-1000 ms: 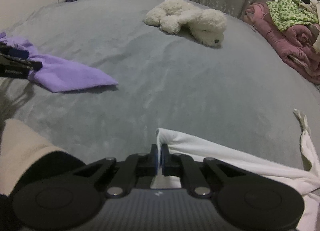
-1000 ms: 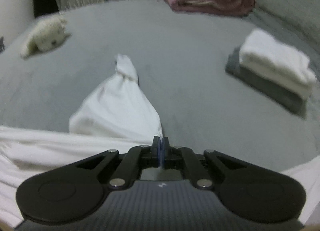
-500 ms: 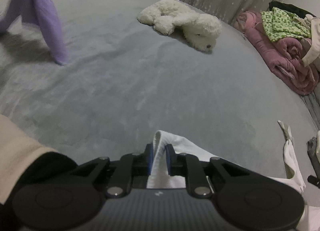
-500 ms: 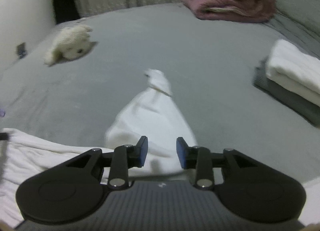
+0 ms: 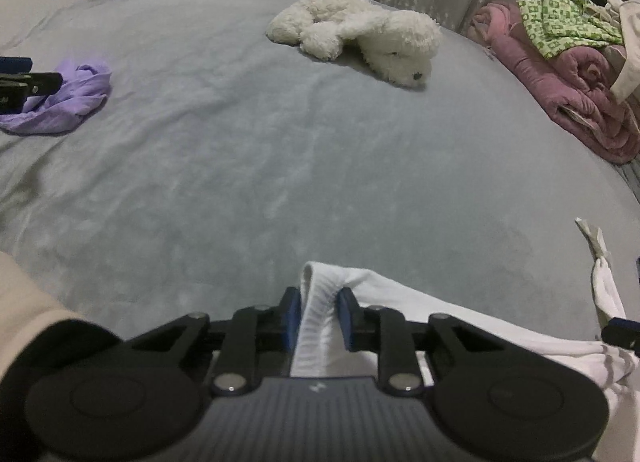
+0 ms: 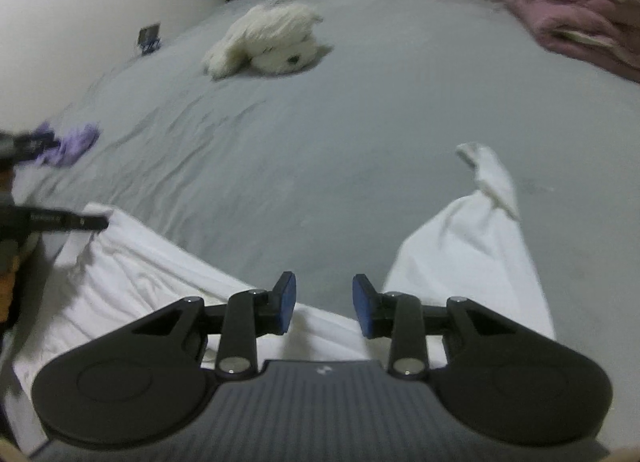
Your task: Fold clothes
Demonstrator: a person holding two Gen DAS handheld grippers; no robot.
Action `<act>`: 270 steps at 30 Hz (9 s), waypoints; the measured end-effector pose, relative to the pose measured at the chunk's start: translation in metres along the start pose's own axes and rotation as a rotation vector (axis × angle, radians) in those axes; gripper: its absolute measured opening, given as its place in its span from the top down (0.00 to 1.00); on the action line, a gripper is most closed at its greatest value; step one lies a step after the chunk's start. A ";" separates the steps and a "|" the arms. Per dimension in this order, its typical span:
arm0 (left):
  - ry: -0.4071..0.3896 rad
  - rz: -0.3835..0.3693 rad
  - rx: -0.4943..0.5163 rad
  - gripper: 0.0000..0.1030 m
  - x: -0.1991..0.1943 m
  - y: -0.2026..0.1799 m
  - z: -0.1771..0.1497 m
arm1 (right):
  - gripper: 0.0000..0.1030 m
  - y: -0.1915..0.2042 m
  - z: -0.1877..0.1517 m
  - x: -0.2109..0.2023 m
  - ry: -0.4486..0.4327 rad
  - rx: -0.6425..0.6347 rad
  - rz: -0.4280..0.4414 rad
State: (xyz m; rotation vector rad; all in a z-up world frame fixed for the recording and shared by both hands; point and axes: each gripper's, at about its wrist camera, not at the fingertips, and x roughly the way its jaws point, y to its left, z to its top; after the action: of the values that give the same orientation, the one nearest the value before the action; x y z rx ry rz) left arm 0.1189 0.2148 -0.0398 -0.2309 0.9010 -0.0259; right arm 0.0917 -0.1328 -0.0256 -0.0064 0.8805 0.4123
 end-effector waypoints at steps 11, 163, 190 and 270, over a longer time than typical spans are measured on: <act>-0.013 0.053 0.068 0.89 0.002 -0.009 -0.003 | 0.85 0.029 -0.009 0.023 0.091 -0.202 0.022; -0.016 0.165 0.172 0.96 0.032 0.008 0.056 | 0.90 0.226 -0.025 0.052 0.041 -0.074 0.624; -0.090 0.258 0.309 0.44 0.013 -0.040 0.044 | 0.65 0.170 -0.002 0.050 0.001 -0.063 0.567; -0.026 -0.149 0.032 0.95 0.045 -0.180 -0.016 | 0.45 -0.094 -0.021 -0.033 -0.143 0.434 0.027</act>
State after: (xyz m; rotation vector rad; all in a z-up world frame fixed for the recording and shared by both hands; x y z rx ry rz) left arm 0.1478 0.0309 -0.0466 -0.2679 0.8553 -0.1748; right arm 0.0908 -0.2349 -0.0301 0.4302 0.8145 0.2369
